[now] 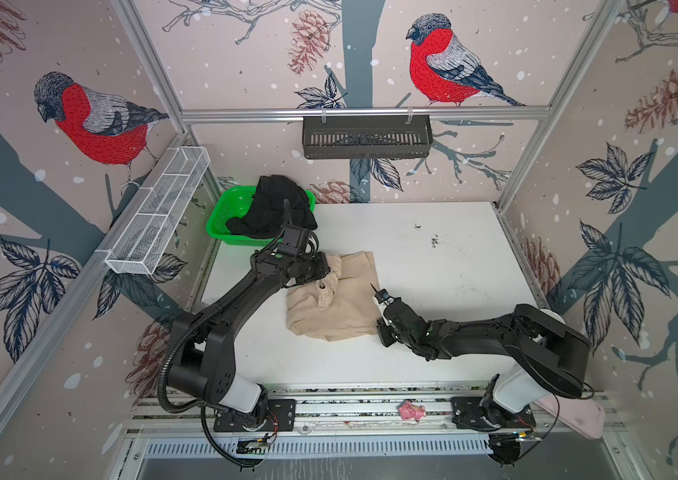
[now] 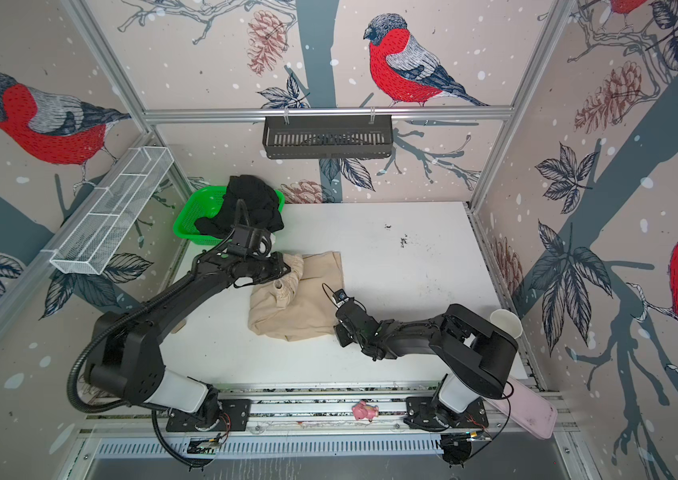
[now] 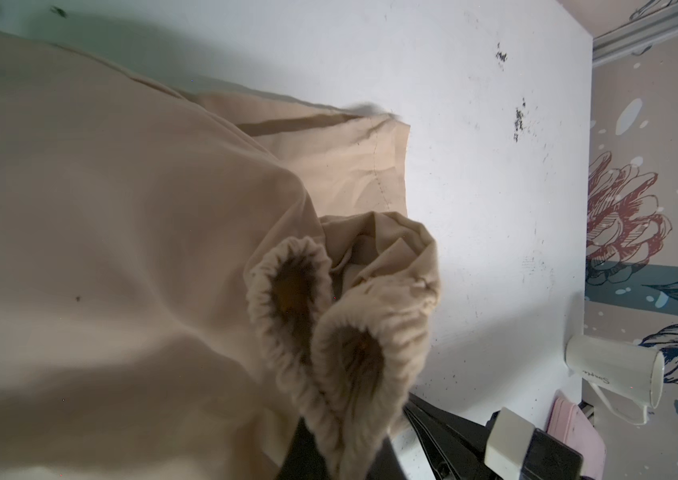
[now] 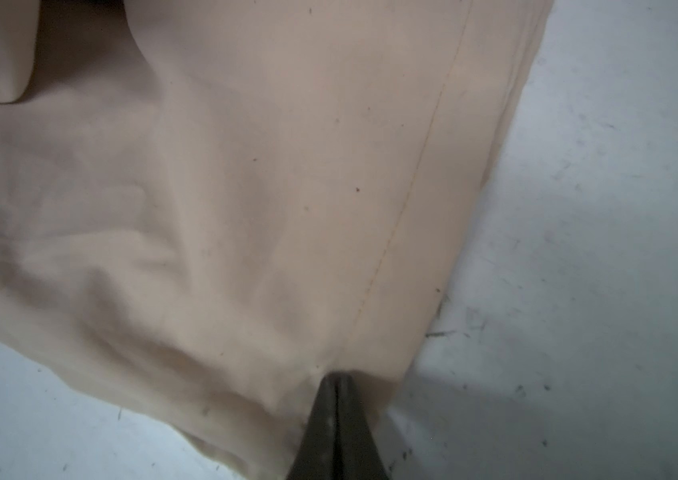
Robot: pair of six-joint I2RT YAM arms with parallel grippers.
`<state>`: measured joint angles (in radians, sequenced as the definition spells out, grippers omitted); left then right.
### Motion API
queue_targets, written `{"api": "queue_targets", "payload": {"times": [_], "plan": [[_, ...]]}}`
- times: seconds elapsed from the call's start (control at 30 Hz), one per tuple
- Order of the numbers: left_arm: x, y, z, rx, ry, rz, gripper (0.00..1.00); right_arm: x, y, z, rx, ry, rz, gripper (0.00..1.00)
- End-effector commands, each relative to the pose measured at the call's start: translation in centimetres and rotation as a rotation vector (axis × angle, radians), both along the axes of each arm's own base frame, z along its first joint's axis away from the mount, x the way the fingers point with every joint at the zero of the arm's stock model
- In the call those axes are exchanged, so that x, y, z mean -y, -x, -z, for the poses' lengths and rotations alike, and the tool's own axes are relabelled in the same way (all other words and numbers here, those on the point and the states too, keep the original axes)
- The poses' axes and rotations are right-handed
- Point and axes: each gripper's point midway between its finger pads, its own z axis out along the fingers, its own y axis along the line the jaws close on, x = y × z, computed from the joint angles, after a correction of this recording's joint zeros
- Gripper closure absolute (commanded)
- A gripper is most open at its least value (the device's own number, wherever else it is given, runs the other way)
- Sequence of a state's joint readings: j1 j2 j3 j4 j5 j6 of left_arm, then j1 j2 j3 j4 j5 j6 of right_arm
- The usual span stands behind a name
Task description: Fold and stack the shorts
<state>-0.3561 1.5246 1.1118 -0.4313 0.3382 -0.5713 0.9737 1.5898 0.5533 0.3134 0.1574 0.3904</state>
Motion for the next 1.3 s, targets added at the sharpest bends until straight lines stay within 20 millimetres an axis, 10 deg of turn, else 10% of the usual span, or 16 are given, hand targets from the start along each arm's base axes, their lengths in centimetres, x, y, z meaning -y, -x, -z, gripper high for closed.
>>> {"api": "queue_targets", "payload": {"times": [0.0, 0.33, 0.7, 1.0, 1.2, 1.27], "plan": [[1.7, -0.9, -0.1, 0.027, 0.037, 0.022, 1.00, -0.5, 0.4, 0.3, -0.020, -0.009, -0.007, 0.90], [4.8, -1.4, 2.2, 0.011, 0.059, 0.082, 1.00, -2.0, 1.4, 0.2, -0.034, -0.017, -0.041, 0.74], [5.8, -0.1, 1.6, 0.012, -0.063, 0.221, 0.05, 1.7, -0.7, -5.9, 0.046, 0.013, 0.053, 0.43], [0.7, 1.0, -1.9, 0.087, -0.205, 0.145, 0.03, -0.2, -3.6, -13.4, 0.115, -0.146, 0.025, 0.30], [-2.2, 2.4, -0.6, 0.137, -0.111, 0.038, 0.04, -3.8, -4.3, -10.5, 0.069, -0.076, -0.009, 0.27], [-3.0, 2.9, 0.5, 0.161, -0.097, -0.009, 0.05, -4.6, -4.1, -8.9, 0.041, -0.071, -0.033, 0.43]]}}
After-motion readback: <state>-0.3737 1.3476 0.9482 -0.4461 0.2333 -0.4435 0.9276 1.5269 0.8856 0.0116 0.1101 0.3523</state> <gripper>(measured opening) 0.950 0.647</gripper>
